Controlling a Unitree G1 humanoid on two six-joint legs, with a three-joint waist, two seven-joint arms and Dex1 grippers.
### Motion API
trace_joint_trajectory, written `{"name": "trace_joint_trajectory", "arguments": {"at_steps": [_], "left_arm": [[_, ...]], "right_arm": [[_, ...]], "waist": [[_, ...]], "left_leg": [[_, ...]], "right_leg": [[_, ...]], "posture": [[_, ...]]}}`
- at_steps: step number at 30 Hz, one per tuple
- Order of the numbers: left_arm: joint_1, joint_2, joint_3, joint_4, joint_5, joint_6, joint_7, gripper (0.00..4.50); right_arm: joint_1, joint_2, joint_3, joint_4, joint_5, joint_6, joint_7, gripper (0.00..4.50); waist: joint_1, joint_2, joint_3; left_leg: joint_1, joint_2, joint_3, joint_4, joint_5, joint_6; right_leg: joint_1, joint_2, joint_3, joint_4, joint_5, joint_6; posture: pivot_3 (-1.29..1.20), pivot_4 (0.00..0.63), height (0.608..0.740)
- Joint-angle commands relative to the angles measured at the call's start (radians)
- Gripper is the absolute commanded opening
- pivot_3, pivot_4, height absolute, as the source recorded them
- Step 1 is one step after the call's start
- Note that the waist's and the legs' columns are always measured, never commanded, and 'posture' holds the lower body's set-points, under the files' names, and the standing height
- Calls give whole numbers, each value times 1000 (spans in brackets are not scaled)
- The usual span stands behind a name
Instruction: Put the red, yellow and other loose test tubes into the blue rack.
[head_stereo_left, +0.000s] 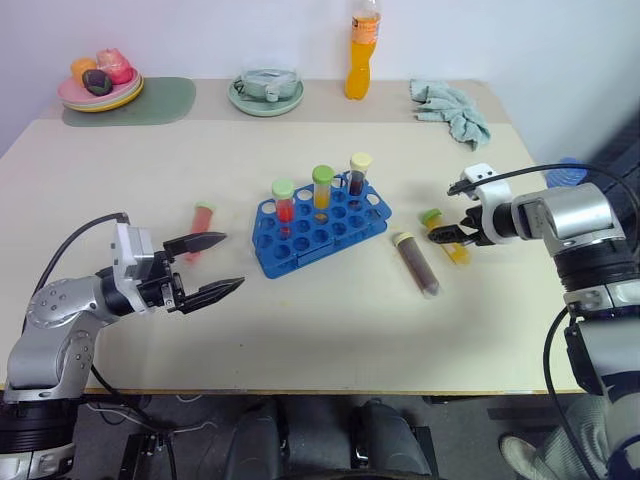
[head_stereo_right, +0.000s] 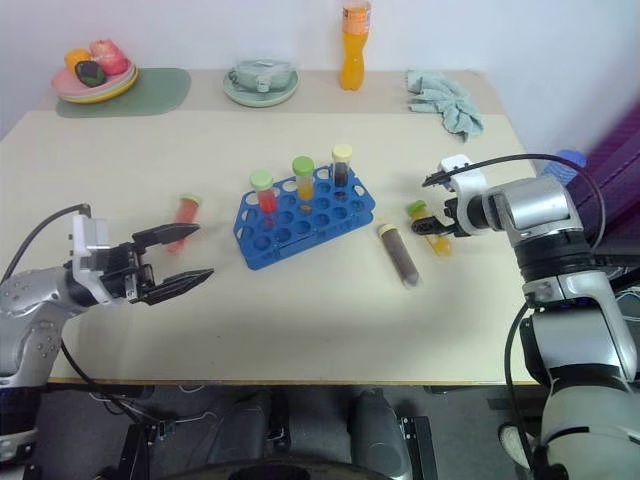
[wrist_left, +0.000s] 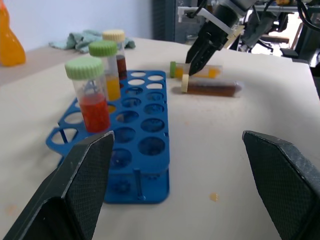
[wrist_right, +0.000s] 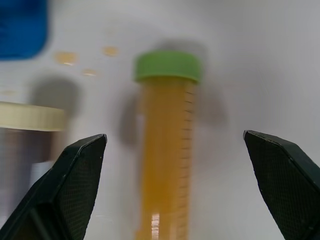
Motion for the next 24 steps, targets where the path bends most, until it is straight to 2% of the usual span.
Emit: {"name": "trace_joint_trajectory", "arguments": {"at_steps": [1,12,16,20,24], "left_arm": [[6,12,41,-41,-25,3,8,4194],[50,13,70,-63,-29,4,20,4194],[65,11,77,-52,-21,-11,11,4262],[70,8,76,-36,-14,-24,-1,4262],[74,3,75,-23,-9,-39,-11,4262]], "right_arm": [[-53,15,-1,33,-34,-33,4,4500],[-82,70,-12,109,-59,4,13,4500],[-70,66,-1,89,-67,4,25,3283],[-60,57,9,65,-71,3,46,1301],[-48,47,16,43,-77,-4,62,1301]], "waist": [[-1,0,0],[1,0,0],[0,0,0],[0,0,0],[0,0,0]], "left_leg": [[0,0,0,0,0,0],[0,0,0,0,0,0],[0,0,0,0,0,0],[0,0,0,0,0,0],[0,0,0,0,0,0]], "right_leg": [[0,0,0,0,0,0],[0,0,0,0,0,0],[0,0,0,0,0,0],[0,0,0,0,0,0],[0,0,0,0,0,0]], "posture": [[0,150,740],[0,150,740],[0,150,740],[0,150,740],[0,150,740]]}}
